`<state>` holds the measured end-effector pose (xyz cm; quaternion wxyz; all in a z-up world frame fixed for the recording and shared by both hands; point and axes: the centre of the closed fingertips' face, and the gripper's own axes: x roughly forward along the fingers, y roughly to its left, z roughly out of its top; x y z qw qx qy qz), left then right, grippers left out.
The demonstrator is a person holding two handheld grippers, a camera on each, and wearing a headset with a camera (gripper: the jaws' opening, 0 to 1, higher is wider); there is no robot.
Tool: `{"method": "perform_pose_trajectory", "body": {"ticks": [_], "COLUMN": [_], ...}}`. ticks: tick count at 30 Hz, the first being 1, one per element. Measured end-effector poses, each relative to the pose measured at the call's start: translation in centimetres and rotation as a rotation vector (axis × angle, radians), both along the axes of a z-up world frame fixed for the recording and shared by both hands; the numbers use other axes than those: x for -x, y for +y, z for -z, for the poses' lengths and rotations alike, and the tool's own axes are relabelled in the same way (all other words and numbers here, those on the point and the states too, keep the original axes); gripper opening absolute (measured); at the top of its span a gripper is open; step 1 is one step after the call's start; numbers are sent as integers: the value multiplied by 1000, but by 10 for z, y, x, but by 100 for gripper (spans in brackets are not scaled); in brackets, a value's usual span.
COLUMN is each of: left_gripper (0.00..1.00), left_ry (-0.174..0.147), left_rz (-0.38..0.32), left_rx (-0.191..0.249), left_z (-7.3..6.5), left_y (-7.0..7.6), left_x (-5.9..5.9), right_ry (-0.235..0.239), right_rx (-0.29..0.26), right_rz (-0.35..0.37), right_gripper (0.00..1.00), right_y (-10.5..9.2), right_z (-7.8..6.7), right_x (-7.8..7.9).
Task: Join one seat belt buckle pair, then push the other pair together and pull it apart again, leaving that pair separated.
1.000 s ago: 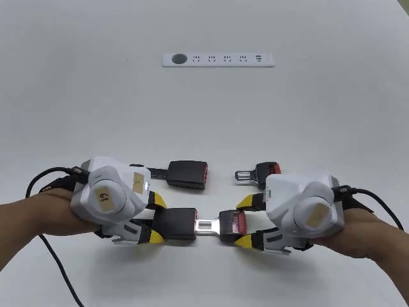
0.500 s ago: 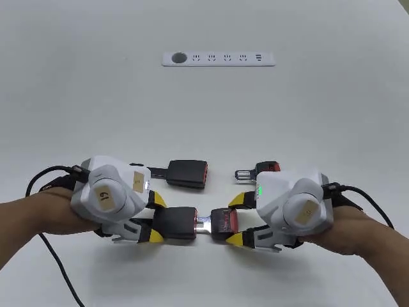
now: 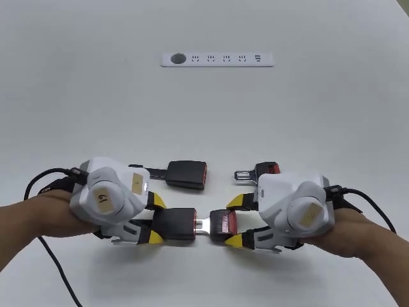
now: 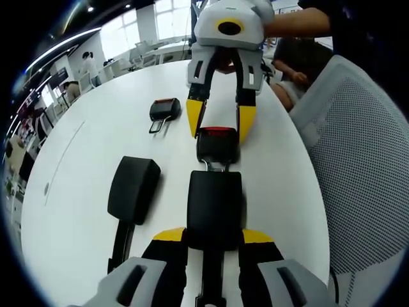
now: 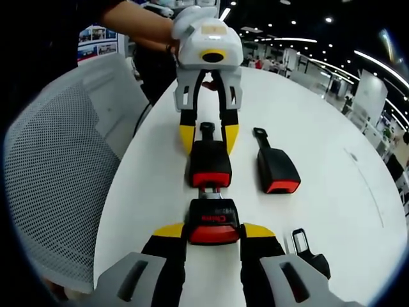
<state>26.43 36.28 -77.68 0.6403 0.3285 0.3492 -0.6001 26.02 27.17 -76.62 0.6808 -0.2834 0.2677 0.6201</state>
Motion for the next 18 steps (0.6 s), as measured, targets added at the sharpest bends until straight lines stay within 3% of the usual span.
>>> {"method": "perform_pose_trajectory", "body": {"ticks": [18], "left_gripper": [30], "left_ry": [11], "left_rz": [3], "left_rx": [-5], "left_z": [1], "left_y": [1], "left_x": [-1], "right_ry": [18], "right_rx": [20], "right_rz": [6], "right_gripper": [27], "right_y": [2], "right_z": [0], "right_x": [-2]}}
